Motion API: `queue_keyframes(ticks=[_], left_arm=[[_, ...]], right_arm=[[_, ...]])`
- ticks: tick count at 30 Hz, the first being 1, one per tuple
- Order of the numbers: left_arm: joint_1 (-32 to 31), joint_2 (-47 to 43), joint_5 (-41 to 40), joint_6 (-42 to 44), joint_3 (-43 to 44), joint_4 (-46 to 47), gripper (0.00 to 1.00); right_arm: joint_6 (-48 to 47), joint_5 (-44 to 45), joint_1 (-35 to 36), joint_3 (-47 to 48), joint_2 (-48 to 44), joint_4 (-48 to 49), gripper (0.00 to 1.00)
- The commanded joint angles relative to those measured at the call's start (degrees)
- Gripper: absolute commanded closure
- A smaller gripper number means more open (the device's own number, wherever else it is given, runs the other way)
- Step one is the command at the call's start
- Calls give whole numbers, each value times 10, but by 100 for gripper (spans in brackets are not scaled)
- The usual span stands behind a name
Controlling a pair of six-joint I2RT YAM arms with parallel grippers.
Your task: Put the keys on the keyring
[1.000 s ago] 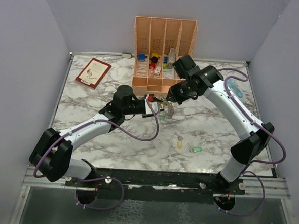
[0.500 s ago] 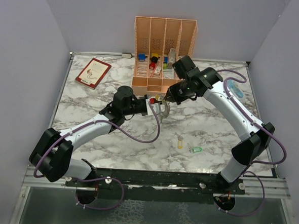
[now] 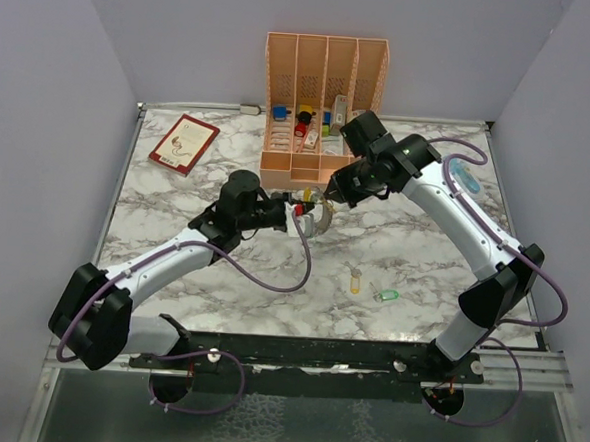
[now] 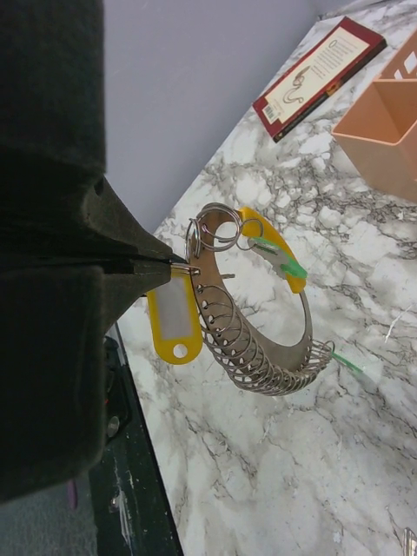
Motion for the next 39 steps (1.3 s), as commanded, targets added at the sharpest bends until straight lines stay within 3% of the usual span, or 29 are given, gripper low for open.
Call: queue_keyframes(ticks=[1, 14, 24, 28, 39], left_arm=[[-3, -18, 7, 50, 7, -82, 100], [6, -28, 0, 191, 51, -234, 100], [9, 0, -35, 216, 69, -289, 100], [22, 0, -33, 189, 75, -281, 100], [91, -2, 86, 159, 110, -330, 100]], right_arm=[[15, 9, 0, 3, -23, 26, 99], [20, 9, -1, -3, -32, 33, 99], [14, -29, -1, -25, -44, 75, 99], [-7, -33, -1, -54, -57, 104, 99], [-1, -33, -1, -126, -106, 153, 99]])
